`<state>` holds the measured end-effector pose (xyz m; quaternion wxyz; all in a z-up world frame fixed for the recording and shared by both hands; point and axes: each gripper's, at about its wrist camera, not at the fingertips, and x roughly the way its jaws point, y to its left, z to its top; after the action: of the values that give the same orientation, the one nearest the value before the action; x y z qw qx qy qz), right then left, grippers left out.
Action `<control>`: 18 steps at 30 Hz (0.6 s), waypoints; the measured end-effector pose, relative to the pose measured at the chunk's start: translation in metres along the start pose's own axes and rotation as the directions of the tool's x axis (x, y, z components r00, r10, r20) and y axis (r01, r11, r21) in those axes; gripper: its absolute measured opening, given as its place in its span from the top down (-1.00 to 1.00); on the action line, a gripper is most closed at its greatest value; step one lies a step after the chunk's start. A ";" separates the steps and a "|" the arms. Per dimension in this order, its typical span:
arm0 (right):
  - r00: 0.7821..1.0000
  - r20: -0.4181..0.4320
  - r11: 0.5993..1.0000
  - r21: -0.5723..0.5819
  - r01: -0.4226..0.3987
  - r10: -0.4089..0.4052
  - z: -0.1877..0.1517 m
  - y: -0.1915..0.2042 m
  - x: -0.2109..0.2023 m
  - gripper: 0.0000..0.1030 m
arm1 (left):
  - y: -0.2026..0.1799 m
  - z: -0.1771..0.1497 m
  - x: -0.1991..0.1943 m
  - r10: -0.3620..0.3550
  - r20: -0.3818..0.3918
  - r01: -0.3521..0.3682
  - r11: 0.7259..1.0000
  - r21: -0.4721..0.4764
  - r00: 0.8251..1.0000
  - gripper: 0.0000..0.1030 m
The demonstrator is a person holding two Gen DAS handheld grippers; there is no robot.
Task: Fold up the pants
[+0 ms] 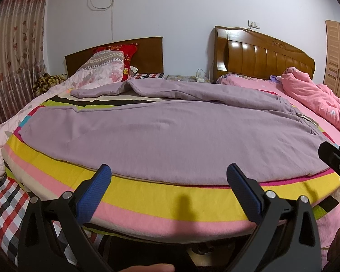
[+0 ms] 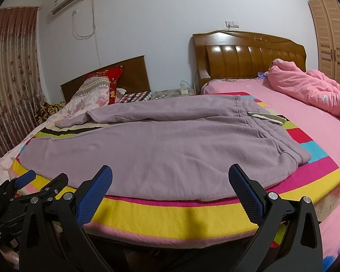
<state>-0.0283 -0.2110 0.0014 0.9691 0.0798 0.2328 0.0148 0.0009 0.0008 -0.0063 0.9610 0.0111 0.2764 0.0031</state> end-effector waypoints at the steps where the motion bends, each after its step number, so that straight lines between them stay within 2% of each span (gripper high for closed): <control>1: 1.000 0.000 1.000 0.001 0.000 0.000 0.000 -0.001 0.000 -0.92 | 0.000 0.000 0.000 0.000 -0.001 0.000 1.000 0.000 1.000 -0.97; 14: 1.000 -0.011 1.000 -0.001 0.009 -0.010 -0.003 -0.005 0.004 -0.92 | 0.001 -0.004 0.001 0.004 -0.020 -0.004 1.000 -0.009 1.000 -0.97; 18: 0.999 -0.004 0.999 -0.031 0.033 -0.033 0.007 -0.010 0.008 -0.92 | -0.005 0.008 -0.006 0.019 0.031 -0.020 0.999 0.042 0.999 -0.97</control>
<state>-0.0182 -0.2212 0.0026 0.9698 0.0607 0.2361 0.0024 0.0000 -0.0039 0.0034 0.9646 0.0343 0.2614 0.0064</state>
